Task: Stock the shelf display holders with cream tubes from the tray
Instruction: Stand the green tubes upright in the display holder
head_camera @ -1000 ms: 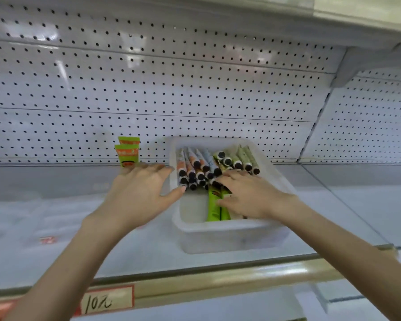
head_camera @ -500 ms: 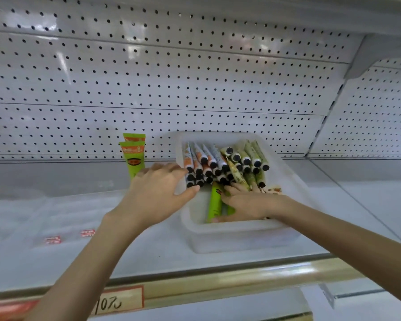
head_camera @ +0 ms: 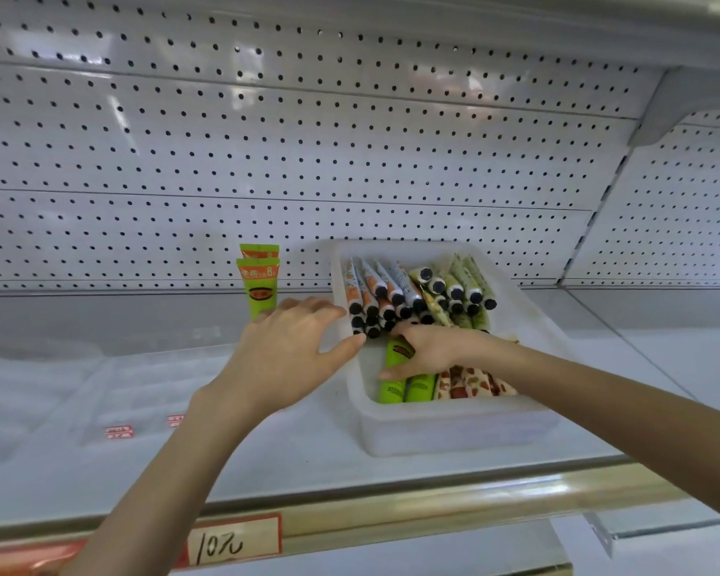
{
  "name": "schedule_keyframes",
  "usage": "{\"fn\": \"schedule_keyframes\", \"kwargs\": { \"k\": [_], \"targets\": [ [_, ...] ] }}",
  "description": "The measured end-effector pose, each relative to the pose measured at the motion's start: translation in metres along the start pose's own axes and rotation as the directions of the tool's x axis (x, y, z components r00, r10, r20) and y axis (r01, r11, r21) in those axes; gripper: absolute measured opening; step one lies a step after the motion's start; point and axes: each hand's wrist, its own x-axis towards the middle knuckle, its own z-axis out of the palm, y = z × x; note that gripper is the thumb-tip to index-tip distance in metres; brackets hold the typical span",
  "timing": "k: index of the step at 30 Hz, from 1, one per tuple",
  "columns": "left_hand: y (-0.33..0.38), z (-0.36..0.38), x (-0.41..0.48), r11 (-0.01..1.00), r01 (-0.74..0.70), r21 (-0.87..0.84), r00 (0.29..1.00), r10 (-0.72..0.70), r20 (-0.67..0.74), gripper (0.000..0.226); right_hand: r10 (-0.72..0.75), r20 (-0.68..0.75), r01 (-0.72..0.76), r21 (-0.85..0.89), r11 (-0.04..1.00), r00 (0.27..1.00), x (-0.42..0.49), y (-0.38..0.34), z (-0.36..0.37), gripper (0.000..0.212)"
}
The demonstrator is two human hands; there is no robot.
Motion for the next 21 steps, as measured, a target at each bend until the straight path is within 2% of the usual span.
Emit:
{"fn": "schedule_keyframes", "kwargs": {
  "k": [3, 4, 7, 10, 14, 18, 21],
  "targets": [
    [-0.004, 0.0, -0.003, 1.0, 0.007, -0.003, 1.0, -0.007, 0.009, 0.065, 0.006, 0.067, -0.013, 0.107, 0.994, 0.998, 0.002, 0.0, 0.002, 0.121],
    [-0.005, 0.001, -0.004, 1.0, 0.009, -0.006, 1.0, -0.009, 0.014, 0.064, 0.011, 0.077, -0.02, 0.121, 0.992, 0.997, 0.004, 0.0, 0.003, 0.123],
    [-0.007, 0.001, -0.006, 1.0, 0.009, -0.014, 1.0, -0.009, 0.019, 0.071, 0.021, 0.057, -0.031, 0.18, 0.983, 0.998, 0.003, 0.003, 0.002, 0.11],
    [-0.009, 0.002, -0.005, 1.0, -0.004, -0.013, 1.0, 0.004, -0.001, 0.078, 0.024, -0.041, -0.01, 0.308, 0.951, 0.999, -0.004, 0.007, -0.004, 0.1],
    [-0.008, 0.006, -0.001, 1.0, -0.009, -0.02, 1.0, 0.009, -0.014, 0.082, -0.045, -0.202, 0.133, 0.449, 0.883, 0.978, -0.022, 0.007, -0.012, 0.08],
    [-0.004, 0.009, 0.003, 0.999, -0.014, -0.031, 0.999, 0.013, -0.047, 0.084, -0.131, -0.324, 0.307, 0.58, 0.754, 0.937, -0.037, 0.004, -0.012, 0.052],
    [-0.001, 0.009, 0.006, 0.998, -0.028, -0.056, 0.997, 0.024, -0.075, 0.085, -0.174, -0.394, 0.402, 0.623, 0.671, 0.902, -0.044, 0.002, -0.01, 0.043]
  ]
}}
